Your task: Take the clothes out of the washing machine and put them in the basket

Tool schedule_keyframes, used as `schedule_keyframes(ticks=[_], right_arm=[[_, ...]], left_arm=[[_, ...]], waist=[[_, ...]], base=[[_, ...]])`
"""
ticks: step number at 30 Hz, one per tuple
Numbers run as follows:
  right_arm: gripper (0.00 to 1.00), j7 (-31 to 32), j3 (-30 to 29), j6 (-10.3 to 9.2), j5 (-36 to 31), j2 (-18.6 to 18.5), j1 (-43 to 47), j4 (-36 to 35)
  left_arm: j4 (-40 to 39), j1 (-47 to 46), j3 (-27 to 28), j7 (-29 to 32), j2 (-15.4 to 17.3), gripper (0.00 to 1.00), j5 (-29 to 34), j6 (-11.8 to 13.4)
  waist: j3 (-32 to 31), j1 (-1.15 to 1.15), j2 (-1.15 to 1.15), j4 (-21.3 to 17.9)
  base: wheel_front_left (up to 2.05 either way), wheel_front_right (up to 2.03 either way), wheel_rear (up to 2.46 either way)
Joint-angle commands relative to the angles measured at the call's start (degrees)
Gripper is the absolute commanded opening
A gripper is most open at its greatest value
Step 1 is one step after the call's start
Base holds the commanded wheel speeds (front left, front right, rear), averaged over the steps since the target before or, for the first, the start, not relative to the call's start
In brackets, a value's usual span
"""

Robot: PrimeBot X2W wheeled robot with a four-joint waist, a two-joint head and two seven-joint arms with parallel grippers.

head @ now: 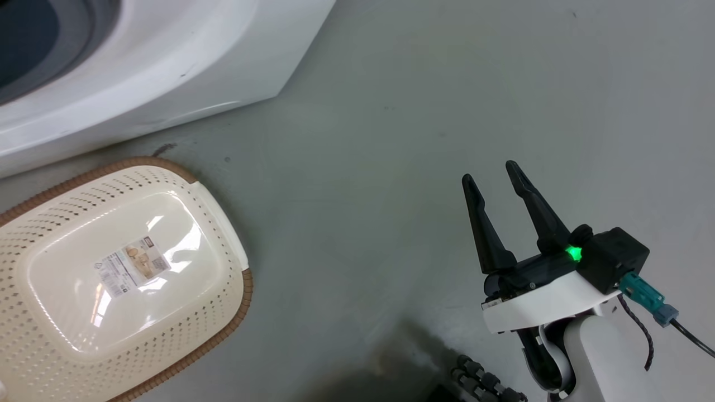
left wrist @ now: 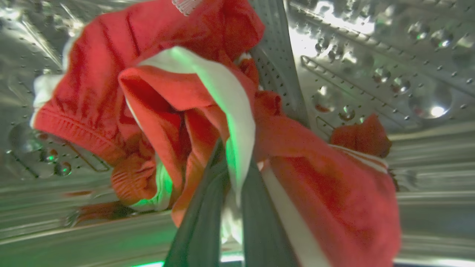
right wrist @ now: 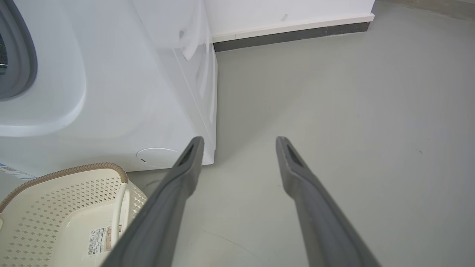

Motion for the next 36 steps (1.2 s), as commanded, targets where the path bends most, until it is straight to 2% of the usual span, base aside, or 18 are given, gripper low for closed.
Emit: schedule_keyframes(ticks=[1, 3, 4, 7, 20, 27, 36], right_arm=[[1.0, -0.2, -0.25, -0.04, -0.24, -0.06, -0.59, -0.03], [1.0, -0.2, -0.56, -0.03, -0.64, -0.06, -0.63, 0.18], [1.0, -0.21, -1.07, -0.04, -1.41, -0.06, -0.46, 0.49], [1.0, -0.21, -1.65, -0.03, -2.08, -0.07, 0.14, 0.95], [1.0, 1.35, -4.33, -0.04, -5.07, -0.08, 4.57, 3.05], [1.0, 3.58, -5.42, -0.04, -5.78, -0.08, 8.09, 2.56], [1.0, 5.74, -6.44, -0.03, -6.2, -0.08, 12.08, 1.14]], left_arm=[[-0.34, 1.29, -0.05, -1.25, -0.32, 0.0, -0.1, 0.13], [-1.01, 2.84, 0.43, -5.54, -1.14, 0.0, -0.74, 0.76], [-0.72, 5.71, 0.89, -11.91, -2.59, 0.0, -1.41, 1.29], [0.26, 8.43, 1.55, -18.87, -4.42, 0.0, -2.61, 1.34], [9.89, 20.05, 2.3, -47.38, -11.49, 0.0, -6.08, -1.49], [10.52, 24.74, 2.08, -52.32, -14.69, 0.0, -6.56, -2.11], [2.44, 30.08, 3.21, -52.57, -16.43, 0.0, -6.29, -3.12]], waist=[[-0.72, -0.01, 0.0, 0.54], [-1.76, -0.01, 0.0, 1.13], [-3.83, -0.01, 0.0, 2.14], [-6.44, -0.01, 0.0, 3.07], [-20.45, -0.01, 0.0, 7.12], [-27.33, -0.01, 0.0, 9.3], [-33.39, -0.01, 0.0, 11.88]], base=[[0.0, 0.0, 0.0], [0.0, 0.0, 0.0], [0.0, 0.0, 0.0], [0.0, 0.0, 0.0], [0.0, 0.0, 0.0], [0.0, 0.0, 0.0], [0.0, 0.0, 0.0]])
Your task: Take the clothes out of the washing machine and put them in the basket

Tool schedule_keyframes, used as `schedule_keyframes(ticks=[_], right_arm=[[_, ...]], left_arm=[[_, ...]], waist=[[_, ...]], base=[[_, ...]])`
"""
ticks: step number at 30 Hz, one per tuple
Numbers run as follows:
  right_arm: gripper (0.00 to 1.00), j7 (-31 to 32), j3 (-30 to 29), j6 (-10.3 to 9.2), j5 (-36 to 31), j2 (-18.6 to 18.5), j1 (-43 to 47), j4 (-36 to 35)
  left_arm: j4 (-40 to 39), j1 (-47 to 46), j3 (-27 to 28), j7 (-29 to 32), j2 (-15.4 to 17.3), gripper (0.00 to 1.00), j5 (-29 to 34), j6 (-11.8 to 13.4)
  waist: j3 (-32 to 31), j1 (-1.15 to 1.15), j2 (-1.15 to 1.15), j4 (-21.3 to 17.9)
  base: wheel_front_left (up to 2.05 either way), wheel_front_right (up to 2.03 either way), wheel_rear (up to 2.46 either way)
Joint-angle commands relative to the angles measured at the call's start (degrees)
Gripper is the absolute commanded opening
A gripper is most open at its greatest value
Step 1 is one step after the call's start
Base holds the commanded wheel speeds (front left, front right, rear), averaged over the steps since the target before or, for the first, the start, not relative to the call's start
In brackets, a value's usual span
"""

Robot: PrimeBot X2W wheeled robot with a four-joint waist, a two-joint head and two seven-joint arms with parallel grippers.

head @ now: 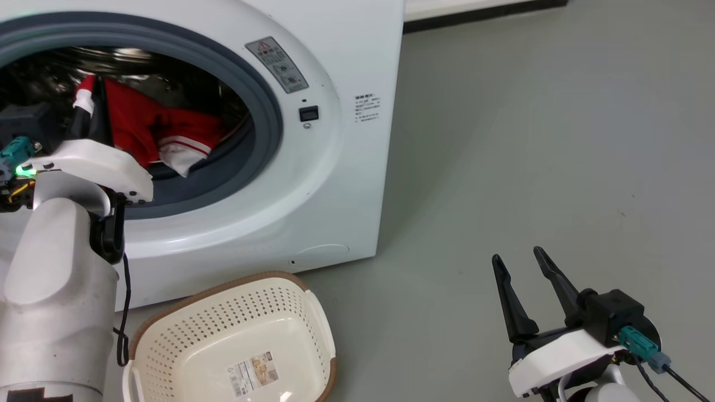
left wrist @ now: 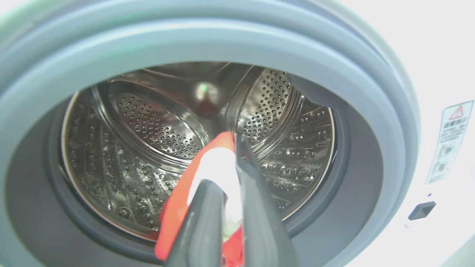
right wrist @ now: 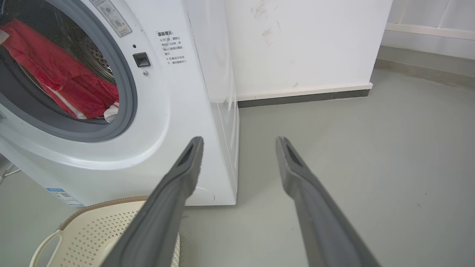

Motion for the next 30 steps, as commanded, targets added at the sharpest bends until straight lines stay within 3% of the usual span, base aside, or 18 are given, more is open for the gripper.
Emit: schedule_keyframes(ticks=[1, 13, 27, 30], right_arm=[[1.0, 0.28, -0.13, -0.02, -0.26, -0.1, 0.68, -0.52], [1.0, 2.14, -1.15, -0.02, -0.45, -0.09, 2.76, -2.37], [1.0, 3.29, -1.57, -0.02, -0.49, -0.09, 3.49, -3.08], [1.0, 3.3, -1.43, -0.02, -0.53, -0.09, 3.38, -3.17]], left_arm=[[-1.04, 1.03, 0.2, -0.26, -0.22, 0.0, 0.09, -0.26], [-15.02, 6.65, -0.68, 0.45, -2.47, 0.0, -0.6, -0.09], [-48.85, 21.4, -0.32, 5.82, -3.26, 0.0, -0.69, 5.45], [-52.98, 23.81, -0.25, 6.94, -3.32, 0.0, -0.72, 6.33]], waist=[[-1.72, 0.01, 0.0, 1.42], [-4.58, 0.01, 0.0, 4.72], [-5.31, 0.01, 0.0, 8.42], [-5.16, 0.01, 0.0, 8.85]], base=[[0.0, 0.0, 0.0], [0.0, 0.0, 0.0], [0.0, 0.0, 0.0], [0.0, 0.0, 0.0]])
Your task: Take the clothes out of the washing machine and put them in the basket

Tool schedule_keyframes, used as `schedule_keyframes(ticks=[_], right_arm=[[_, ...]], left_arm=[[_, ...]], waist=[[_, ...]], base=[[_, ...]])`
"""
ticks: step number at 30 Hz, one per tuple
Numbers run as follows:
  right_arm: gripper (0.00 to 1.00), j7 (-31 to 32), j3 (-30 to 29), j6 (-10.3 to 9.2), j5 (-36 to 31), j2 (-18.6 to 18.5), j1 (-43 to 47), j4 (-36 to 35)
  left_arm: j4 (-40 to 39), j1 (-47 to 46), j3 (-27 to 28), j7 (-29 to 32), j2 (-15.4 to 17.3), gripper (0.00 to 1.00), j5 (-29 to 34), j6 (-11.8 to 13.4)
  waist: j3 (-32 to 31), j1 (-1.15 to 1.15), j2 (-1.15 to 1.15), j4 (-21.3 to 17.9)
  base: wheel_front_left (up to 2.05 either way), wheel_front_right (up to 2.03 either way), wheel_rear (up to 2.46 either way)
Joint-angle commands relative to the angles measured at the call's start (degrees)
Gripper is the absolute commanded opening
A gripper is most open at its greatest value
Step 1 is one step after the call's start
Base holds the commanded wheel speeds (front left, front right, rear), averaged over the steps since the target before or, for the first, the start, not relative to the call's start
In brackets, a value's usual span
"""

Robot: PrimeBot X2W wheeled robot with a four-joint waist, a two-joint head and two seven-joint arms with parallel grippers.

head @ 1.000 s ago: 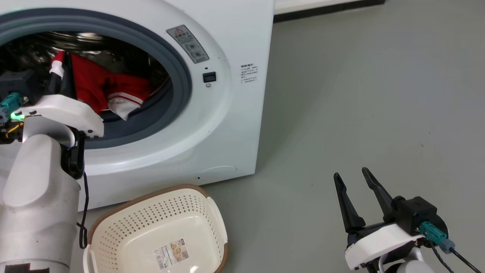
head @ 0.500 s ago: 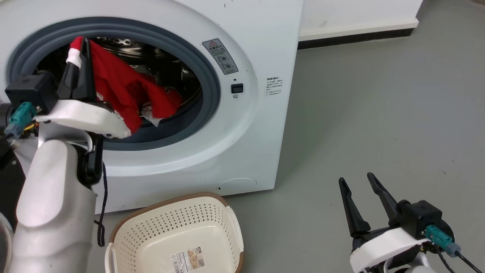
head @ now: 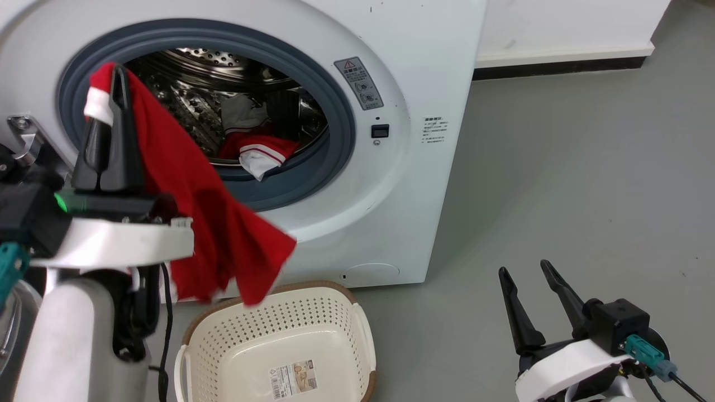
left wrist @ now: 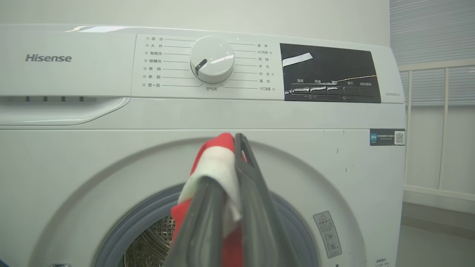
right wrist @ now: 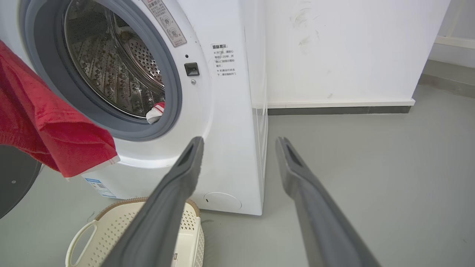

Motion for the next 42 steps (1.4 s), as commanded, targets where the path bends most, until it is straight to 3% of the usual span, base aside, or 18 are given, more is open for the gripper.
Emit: schedule_keyframes(ticks=[1, 5, 9, 19, 33, 42], right_arm=[[1.0, 0.05, 0.02, -0.02, -0.07, -0.08, 0.01, -0.15], [1.0, 0.42, 0.25, -0.02, -0.15, -0.08, -0.36, -0.45], [1.0, 0.63, 0.67, -0.02, -0.31, -0.08, -0.86, -0.79], [1.0, 0.73, 1.77, -0.02, -0.9, -0.07, -2.67, -1.84], [1.0, -0.06, 3.07, -0.02, -1.87, -0.07, -7.91, -4.33], [1.0, -1.27, 2.56, -0.02, -1.81, -0.06, -10.94, -6.44]], left_arm=[[-0.43, 1.19, 0.04, 0.12, -0.12, 0.0, 0.08, 0.18], [-4.71, 6.34, -0.86, 1.87, -1.25, 0.0, -0.6, 1.37], [-3.73, 11.78, -1.67, 2.5, -2.76, 0.0, -1.8, 2.24], [13.3, 18.08, -3.91, -1.85, -7.16, 0.0, -5.44, 0.74], [50.69, 1.83, -3.94, -6.99, -8.69, 0.0, -7.06, -5.14], [65.83, -11.75, -2.71, -7.47, -8.91, 0.0, -6.08, -6.5]], waist=[[0.02, 0.01, 0.0, 0.19], [0.43, 0.01, 0.0, 0.93], [1.29, 0.01, 0.0, 1.27], [6.07, 0.01, 0.0, 0.63], [20.02, 0.01, 0.0, -2.73], [30.78, 0.01, 0.0, -4.77]], base=[[0.0, 0.0, 0.0], [0.0, 0.0, 0.0], [0.0, 0.0, 0.0], [0.0, 0.0, 0.0], [0.0, 0.0, 0.0], [0.0, 0.0, 0.0]])
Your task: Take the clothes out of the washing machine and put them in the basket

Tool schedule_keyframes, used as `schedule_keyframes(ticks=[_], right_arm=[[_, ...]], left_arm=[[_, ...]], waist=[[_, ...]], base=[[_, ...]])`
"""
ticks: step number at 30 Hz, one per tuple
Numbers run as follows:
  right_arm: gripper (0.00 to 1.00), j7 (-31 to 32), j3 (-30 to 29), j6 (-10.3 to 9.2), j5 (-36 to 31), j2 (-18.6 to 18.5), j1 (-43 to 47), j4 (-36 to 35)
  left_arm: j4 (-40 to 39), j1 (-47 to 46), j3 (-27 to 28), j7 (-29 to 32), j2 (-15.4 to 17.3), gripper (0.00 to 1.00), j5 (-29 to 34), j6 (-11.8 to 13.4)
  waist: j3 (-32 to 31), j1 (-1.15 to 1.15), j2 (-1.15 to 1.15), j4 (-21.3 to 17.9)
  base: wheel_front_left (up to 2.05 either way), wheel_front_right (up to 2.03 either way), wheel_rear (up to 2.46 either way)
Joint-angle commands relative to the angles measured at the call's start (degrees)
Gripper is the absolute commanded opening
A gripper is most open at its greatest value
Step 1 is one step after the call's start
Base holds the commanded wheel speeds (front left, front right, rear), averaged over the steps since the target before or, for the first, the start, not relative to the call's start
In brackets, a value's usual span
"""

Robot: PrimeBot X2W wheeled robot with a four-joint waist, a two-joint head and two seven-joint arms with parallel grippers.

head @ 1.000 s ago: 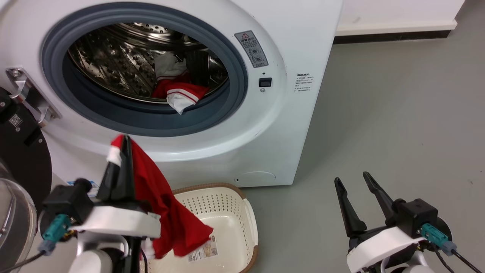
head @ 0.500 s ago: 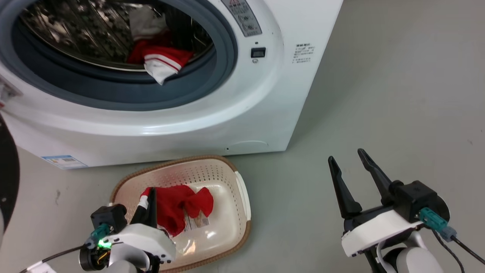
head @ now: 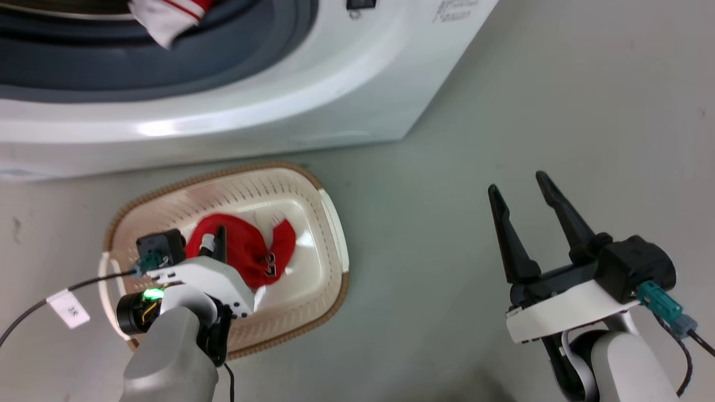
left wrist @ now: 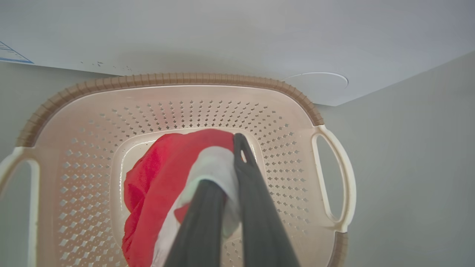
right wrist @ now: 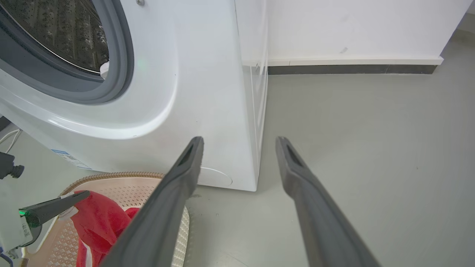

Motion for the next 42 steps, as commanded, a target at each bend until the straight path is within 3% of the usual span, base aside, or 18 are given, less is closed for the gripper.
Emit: schedule_keyframes(ticks=[1, 9, 15, 16, 17, 18, 25, 33, 42], right_arm=[[1.0, -0.37, -0.02, -0.02, -0.33, -0.04, -1.28, -0.36], [1.0, -1.61, 0.69, -0.02, 0.32, -0.04, -2.9, 0.52], [1.0, -2.08, 0.27, -0.02, 0.45, -0.04, -2.91, 0.88], [1.0, -2.14, 0.13, -0.03, 0.38, -0.04, -2.86, 1.05], [1.0, -2.14, 0.04, -0.02, 0.24, -0.04, -2.81, 1.29], [1.0, -2.17, 0.0, -0.02, 0.04, -0.04, -2.81, 1.48], [1.0, -1.81, -0.19, -0.02, -0.77, -0.06, -1.03, 3.42], [1.0, 0.08, -1.17, -0.03, -1.1, -0.06, 2.41, 3.81], [1.0, 1.67, -1.94, -0.03, -0.67, -0.06, 5.76, 3.15]], left_arm=[[1.41, -1.06, 0.12, -0.25, -0.02, 0.0, 0.3, -0.02], [13.43, -4.81, 0.84, -0.26, 0.29, 0.0, -0.5, 0.23], [16.59, -5.44, 0.67, 0.44, 0.19, 0.02, -1.1, 0.52], [16.82, -5.56, 0.59, 0.54, 0.03, 0.33, -1.11, 0.57], [17.0, -5.56, 0.5, 0.49, -0.11, 0.95, -1.1, 0.82], [17.11, -5.58, 0.63, 0.38, -0.34, 1.0, -1.34, 0.87], [15.53, -1.88, 0.45, -0.25, -1.37, 1.0, -1.25, 0.11], [-2.8, 7.64, 4.58, -0.21, -1.78, 1.0, 1.96, 0.61], [-20.47, 15.13, 10.0, -0.21, -3.2, 1.0, 6.77, -0.54]], waist=[[4.28, -0.01, 0.0, -1.31], [7.54, -0.01, 0.0, -2.93], [7.83, -0.01, 0.0, -2.8], [7.58, -0.01, 0.0, -2.58], [7.14, -0.01, 0.0, -2.34], [6.56, -0.01, 0.0, -2.12], [-1.51, -0.01, 0.0, -0.62], [-10.86, -0.01, 0.0, 1.35], [-16.38, -0.01, 0.0, 2.45]], base=[[0.0, 0.0, 0.0], [0.0, 0.0, 0.0], [0.0, 0.0, 0.0], [0.0, 0.0, 0.0], [0.0, 0.0, 0.0], [0.0, 0.0, 0.0], [0.0, 0.0, 0.0], [0.0, 0.0, 0.0], [0.0, 0.0, 0.0]])
